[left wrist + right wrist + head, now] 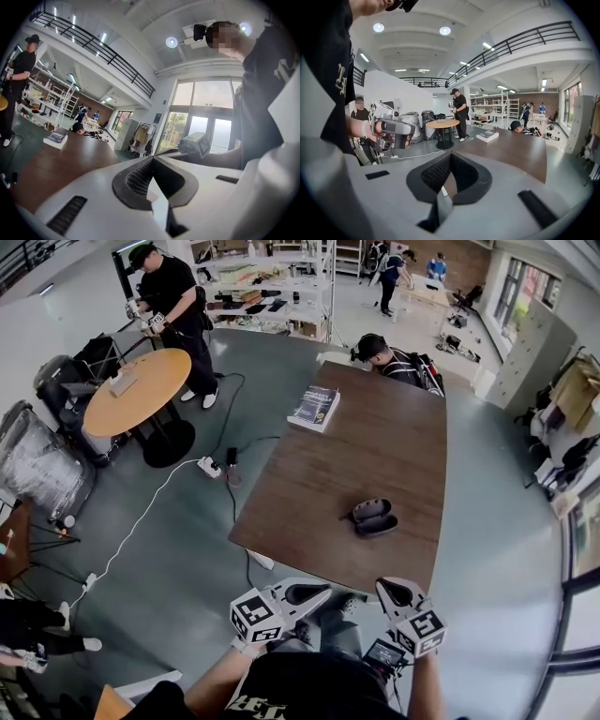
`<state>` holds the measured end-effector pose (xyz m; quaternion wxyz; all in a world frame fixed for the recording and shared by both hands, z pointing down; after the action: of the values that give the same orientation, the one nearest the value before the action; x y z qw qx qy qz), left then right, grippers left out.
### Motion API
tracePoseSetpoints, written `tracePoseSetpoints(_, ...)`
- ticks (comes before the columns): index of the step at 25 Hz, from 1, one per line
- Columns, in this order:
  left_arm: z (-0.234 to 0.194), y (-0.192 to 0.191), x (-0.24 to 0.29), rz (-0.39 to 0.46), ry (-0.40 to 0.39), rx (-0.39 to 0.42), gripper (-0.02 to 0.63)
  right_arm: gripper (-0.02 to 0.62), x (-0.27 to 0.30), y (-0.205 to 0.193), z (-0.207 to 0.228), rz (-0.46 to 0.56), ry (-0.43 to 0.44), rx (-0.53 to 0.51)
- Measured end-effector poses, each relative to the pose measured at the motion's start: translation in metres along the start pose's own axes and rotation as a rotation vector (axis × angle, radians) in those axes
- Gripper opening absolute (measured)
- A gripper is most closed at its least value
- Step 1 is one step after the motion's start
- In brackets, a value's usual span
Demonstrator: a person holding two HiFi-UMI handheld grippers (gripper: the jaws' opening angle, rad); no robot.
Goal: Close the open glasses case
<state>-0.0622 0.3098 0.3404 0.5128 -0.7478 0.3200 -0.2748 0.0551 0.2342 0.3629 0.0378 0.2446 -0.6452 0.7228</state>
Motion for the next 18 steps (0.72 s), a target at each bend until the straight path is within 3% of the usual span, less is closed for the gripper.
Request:
tracePoseSetpoints(12, -0.073, 0.006, 0.09, -0.072, 0.053, -0.02, 0.006, -0.012, 0.005, 0.005, 0.119, -0.048, -0.06, -0.01)
tracePoseSetpoints(18, -0.108, -0.01, 0.118, -0.133, 0.1, -0.06, 0.006, -0.012, 0.019, -0.026, 0.166, -0.082, -0.049, -0.029)
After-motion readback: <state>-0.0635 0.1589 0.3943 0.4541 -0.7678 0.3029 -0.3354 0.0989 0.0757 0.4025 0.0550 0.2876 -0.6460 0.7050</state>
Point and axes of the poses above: the fingertips, and each gripper's own axes: x forward along the fingers, z to its right, y out of its top, the point moved 2 cm from there along -x, backward along the fingers, and after that the axes turned 3 degrees about y, right-handed, at the moved point
